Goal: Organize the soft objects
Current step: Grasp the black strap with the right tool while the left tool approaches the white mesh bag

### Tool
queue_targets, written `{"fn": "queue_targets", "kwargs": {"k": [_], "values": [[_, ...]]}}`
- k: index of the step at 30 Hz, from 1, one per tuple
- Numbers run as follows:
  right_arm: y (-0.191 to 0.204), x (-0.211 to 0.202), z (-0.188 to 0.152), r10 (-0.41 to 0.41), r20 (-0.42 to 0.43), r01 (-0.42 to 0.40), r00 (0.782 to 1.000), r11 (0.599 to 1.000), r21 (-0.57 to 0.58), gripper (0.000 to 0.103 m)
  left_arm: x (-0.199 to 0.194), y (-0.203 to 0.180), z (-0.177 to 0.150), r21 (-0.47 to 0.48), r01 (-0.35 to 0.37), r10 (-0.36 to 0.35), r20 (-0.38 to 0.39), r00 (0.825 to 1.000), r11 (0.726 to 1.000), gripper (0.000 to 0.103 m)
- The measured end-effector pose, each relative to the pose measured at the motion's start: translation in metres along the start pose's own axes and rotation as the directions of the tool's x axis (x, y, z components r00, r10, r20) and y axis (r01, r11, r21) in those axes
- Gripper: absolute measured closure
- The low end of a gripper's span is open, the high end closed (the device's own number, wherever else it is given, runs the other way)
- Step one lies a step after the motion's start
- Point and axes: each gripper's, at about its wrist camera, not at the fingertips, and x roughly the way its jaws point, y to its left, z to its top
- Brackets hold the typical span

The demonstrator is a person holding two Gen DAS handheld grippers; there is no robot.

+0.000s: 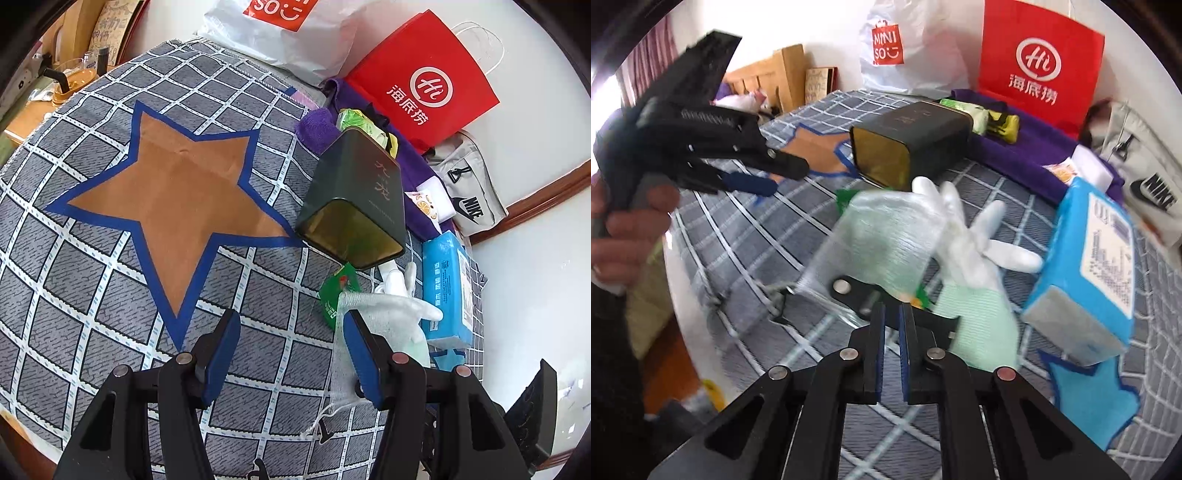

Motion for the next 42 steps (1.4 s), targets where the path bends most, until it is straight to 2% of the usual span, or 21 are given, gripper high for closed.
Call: {"fn": "queue_targets", "kwargs": {"k": [1,3,6,7,8,9,13,14,15,17,20,24,26,28,30,31,34,37,40,42], "values": [[-0.001,-0.001,-0.002,0.015,0.008,-0.015,1.000,1.000,-0.003,0.082,0.000,0.000,-0.001,0.002,-0.001,0.001,0.001,1.000,1.000,0.047],[-0.006,0.001,-0.004,0.023,0.023,-0.023,0.999,1.000,-0.010,0.057,0.000,-0.001,-0.002,0.002,0.000,0.000,0.000,1.000,1.000,0.047],[-0.006,0.006,-0.003,0.035,0.030,-0.033,0.999,0.998,-0.046,0.053,0.002,-0.002,-0.004,0.003,0.004,-0.004,-0.006,1.000,1.000,0.047],[-0.005,0.010,-0.002,0.046,0.023,-0.045,0.999,0.997,-0.058,0.049,0.002,-0.003,-0.005,0.005,0.005,-0.005,-0.009,1.000,1.000,0.047],[-0.005,0.016,-0.001,0.055,0.011,-0.054,0.998,0.996,-0.070,0.041,0.003,-0.004,-0.005,0.008,0.005,-0.005,-0.011,1.000,1.000,0.047],[-0.003,0.022,-0.001,0.054,-0.007,-0.054,0.999,0.995,-0.089,0.040,0.003,-0.006,-0.006,0.013,0.004,-0.004,-0.013,1.000,1.000,0.047],[0.004,0.032,0.000,0.014,-0.024,-0.017,1.000,0.992,-0.123,0.042,0.003,-0.009,-0.007,0.025,-0.002,0.003,-0.015,1.000,1.000,0.047],[0.004,0.031,0.001,0.012,-0.024,-0.014,1.000,0.993,-0.116,0.058,0.003,-0.009,-0.007,0.026,-0.002,0.002,-0.015,1.000,1.000,0.047],[0.001,0.029,0.002,0.026,-0.029,-0.029,0.999,0.994,-0.103,0.080,0.002,-0.009,-0.007,0.026,-0.003,0.004,-0.015,1.000,1.000,0.047],[-0.004,0.024,0.006,0.092,-0.053,-0.095,0.994,0.994,-0.047,0.090,0.003,-0.009,-0.008,0.026,-0.006,0.006,-0.015,1.000,1.000,0.047],[-0.006,0.021,0.006,0.109,-0.079,-0.111,0.991,0.994,-0.023,0.100,0.002,-0.009,-0.010,0.038,-0.019,0.019,-0.010,1.000,0.999,0.047],[-0.007,0.013,0.007,0.115,-0.063,-0.116,0.991,0.993,-0.001,0.100,0.002,-0.005,-0.016,0.075,-0.066,0.066,0.001,0.998,0.995,0.047],[-0.004,0.009,0.009,0.072,-0.038,-0.073,0.997,0.997,-0.020,0.099,0.003,-0.004,-0.020,0.097,-0.080,0.081,0.001,0.997,0.992,0.047],[-0.001,0.009,0.012,0.058,-0.026,-0.059,0.998,0.997,-0.055,0.089,0.003,-0.002,-0.024,0.113,-0.097,0.098,0.004,0.995,0.989,0.047],[-0.001,0.014,0.014,0.070,-0.028,-0.072,0.997,0.996,-0.052,0.063,0.003,-0.001,-0.027,0.123,-0.118,0.118,0.011,0.993,0.985,0.047],[0.000,0.017,0.016,0.074,-0.025,-0.075,0.997,0.996,-0.050,0.061,0.003,0.000,-0.028,0.129,-0.135,0.134,0.016,0.991,0.982,0.047],[0.004,0.026,0.016,0.080,-0.041,-0.083,0.996,0.994,-0.066,0.060,0.003,0.002,-0.033,0.140,-0.148,0.146,0.025,0.989,0.979,0.046],[0.008,0.040,0.016,0.040,-0.050,-0.044,0.998,0.996,-0.076,0.060,0.001,0.000,-0.039,0.156,-0.159,0.154,0.044,0.987,0.975,0.044],[0.007,0.041,0.017,0.039,-0.054,-0.041,0.998,0.998,-0.053,0.061,0.002,-0.004,-0.044,0.194,-0.168,0.162,0.051,0.986,0.967,0.040],[0.001,0.040,0.020,0.046,-0.069,-0.047,0.997,0.999,-0.018,0.080,0.002,-0.005,-0.046,0.206,-0.173,0.165,0.056,0.985,0.963,0.039]]}}
